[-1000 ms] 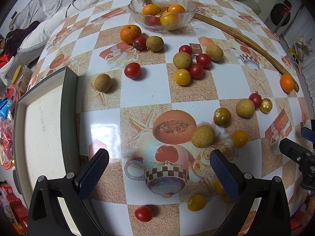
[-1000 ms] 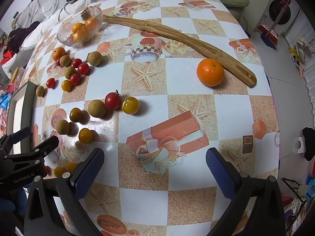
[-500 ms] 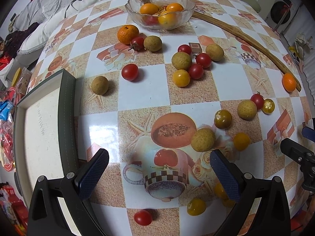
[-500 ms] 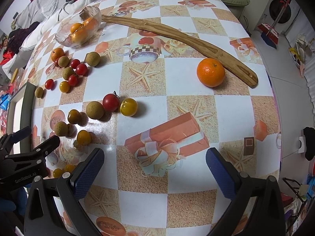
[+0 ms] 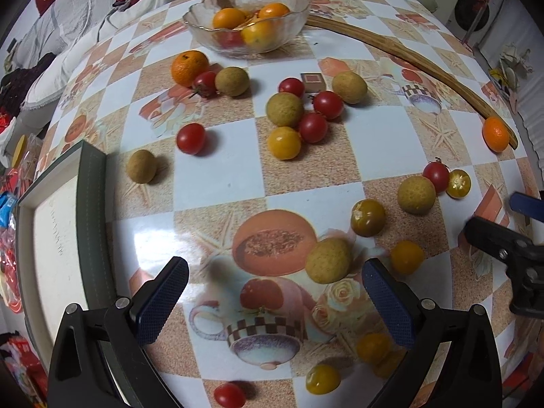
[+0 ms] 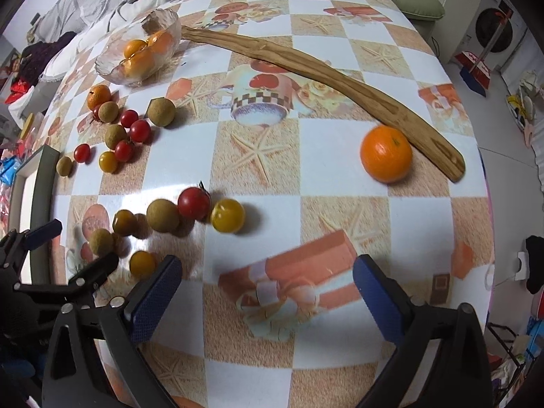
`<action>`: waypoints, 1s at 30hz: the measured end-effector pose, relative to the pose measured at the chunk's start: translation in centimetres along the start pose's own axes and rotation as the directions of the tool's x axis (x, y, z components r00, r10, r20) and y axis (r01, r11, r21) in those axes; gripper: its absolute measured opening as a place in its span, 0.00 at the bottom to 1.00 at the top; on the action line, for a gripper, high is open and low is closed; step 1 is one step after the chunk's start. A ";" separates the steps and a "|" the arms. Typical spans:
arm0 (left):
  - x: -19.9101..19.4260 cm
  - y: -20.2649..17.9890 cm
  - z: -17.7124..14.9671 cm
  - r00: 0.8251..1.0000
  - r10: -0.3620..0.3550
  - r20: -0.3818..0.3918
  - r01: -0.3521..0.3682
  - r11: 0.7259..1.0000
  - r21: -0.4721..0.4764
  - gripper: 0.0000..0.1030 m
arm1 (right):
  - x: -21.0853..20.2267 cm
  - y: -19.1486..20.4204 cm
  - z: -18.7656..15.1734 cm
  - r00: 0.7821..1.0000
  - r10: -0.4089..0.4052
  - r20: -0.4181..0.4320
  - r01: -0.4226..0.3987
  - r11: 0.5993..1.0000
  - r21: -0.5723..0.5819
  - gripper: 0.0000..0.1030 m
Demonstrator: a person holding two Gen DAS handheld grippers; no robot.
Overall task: Organize fruits
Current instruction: 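Grasp a yellow cherry tomato with the right tool while the left tool grasps a brown round fruit, then carry both fruits over the white tray and open both tools to drop them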
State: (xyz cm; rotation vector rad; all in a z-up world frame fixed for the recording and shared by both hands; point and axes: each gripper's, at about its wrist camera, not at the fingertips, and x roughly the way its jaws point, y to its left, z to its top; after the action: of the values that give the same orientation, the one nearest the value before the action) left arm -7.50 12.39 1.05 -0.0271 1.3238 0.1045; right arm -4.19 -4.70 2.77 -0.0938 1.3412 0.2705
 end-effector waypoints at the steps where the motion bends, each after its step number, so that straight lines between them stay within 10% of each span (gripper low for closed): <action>1: 0.0 -0.2 0.0 1.000 -0.001 0.001 0.001 1.000 0.005 0.95 | 0.1 0.1 0.2 1.000 0.002 0.000 -0.002 1.000 -0.004 0.95; 13: 0.2 -1.5 0.6 0.999 -0.042 -0.014 0.042 0.999 -0.001 0.72 | 1.6 2.3 2.0 1.000 0.016 0.004 -0.016 0.996 -0.093 0.63; 15: 0.0 -1.8 0.5 0.999 -0.050 -0.009 0.050 0.999 -0.001 0.63 | 1.4 2.5 2.2 1.000 0.022 0.012 -0.021 0.995 -0.099 0.34; 17: -0.2 -2.1 0.5 0.998 -0.060 0.003 0.060 0.998 0.001 0.49 | 1.4 2.3 2.3 0.998 0.059 0.006 -0.058 0.995 -0.082 0.25; 20: -0.5 -2.2 0.7 0.997 -0.077 0.012 0.077 0.997 0.012 0.26 | 1.3 1.7 2.3 0.996 0.084 0.008 -0.083 0.995 -0.046 0.25; 30: -1.6 -0.8 0.1 0.987 -0.161 0.009 0.161 0.986 -0.044 0.25 | -0.3 0.2 0.9 0.988 0.151 0.014 -0.151 0.988 0.010 0.25</action>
State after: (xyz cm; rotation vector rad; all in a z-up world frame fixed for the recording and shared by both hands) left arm -7.67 11.46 2.65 -0.1714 1.3084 -0.0032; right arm -3.44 -4.36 3.33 0.0194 1.3382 0.3910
